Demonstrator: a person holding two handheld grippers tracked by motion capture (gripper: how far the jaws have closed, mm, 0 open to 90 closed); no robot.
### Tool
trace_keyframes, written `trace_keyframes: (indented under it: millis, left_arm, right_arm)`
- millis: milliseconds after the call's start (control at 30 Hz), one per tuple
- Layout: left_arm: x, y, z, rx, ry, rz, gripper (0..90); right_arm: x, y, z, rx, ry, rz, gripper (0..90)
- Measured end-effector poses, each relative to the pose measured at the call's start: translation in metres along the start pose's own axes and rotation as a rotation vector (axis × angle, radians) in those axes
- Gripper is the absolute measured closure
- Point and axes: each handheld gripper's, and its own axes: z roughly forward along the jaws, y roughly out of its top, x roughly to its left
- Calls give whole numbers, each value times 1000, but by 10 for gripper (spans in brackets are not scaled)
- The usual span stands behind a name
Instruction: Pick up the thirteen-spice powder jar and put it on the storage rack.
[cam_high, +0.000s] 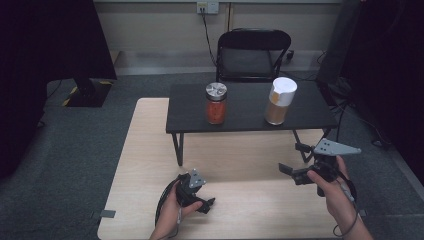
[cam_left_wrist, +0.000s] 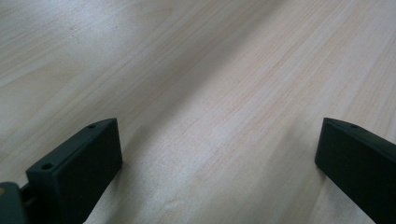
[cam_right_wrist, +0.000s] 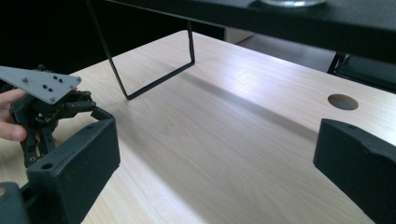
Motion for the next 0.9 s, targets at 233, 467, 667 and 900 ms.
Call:
trace_keyframes:
  millis: [233,467,667,900]
  left_arm:
    - [0,0,0,0,0,0,0]
    - [0,0,0,0,0,0,0]
    - [0,0,0,0,0,0,0]
    - [0,0,0,0,0,0,0]
  right_arm:
    - [0,-9,2,4,8,12,0]
    - [0,-17,2,3,10,22,0]
    - [0,-24,2,6,9,27,0]
    - [1,-32,2,14,9,27,0]
